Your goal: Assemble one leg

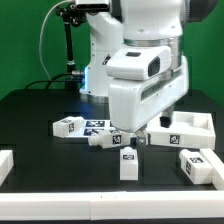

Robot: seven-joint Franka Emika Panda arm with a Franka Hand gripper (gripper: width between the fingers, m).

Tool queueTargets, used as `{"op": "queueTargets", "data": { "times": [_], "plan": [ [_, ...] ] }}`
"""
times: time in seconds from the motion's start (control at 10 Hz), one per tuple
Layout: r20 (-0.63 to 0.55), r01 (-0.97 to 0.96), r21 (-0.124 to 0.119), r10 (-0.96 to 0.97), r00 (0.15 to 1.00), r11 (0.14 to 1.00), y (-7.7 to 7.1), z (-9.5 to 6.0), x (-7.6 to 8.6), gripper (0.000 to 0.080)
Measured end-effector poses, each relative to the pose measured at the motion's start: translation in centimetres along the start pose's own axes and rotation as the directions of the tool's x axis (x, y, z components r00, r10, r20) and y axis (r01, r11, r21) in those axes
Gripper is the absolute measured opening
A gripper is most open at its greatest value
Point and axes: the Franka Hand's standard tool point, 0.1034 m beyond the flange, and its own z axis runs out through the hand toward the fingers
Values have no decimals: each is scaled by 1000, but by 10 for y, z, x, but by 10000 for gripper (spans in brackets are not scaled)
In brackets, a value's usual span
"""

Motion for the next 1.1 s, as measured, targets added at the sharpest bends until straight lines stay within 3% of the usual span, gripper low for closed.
{"op": "queueTargets", "data": {
  "times": [0.2,0.8,1.0,1.1],
  "plan": [
    [5,-113,7,113,994,994,-13,6,10,650],
    [-7,-179,6,179,984,984,-16,10,10,650],
    [6,-258,-3,258,966,966,-52,32,2,650],
    [6,-284,1,284,959,959,-59,41,0,650]
  ]
}}
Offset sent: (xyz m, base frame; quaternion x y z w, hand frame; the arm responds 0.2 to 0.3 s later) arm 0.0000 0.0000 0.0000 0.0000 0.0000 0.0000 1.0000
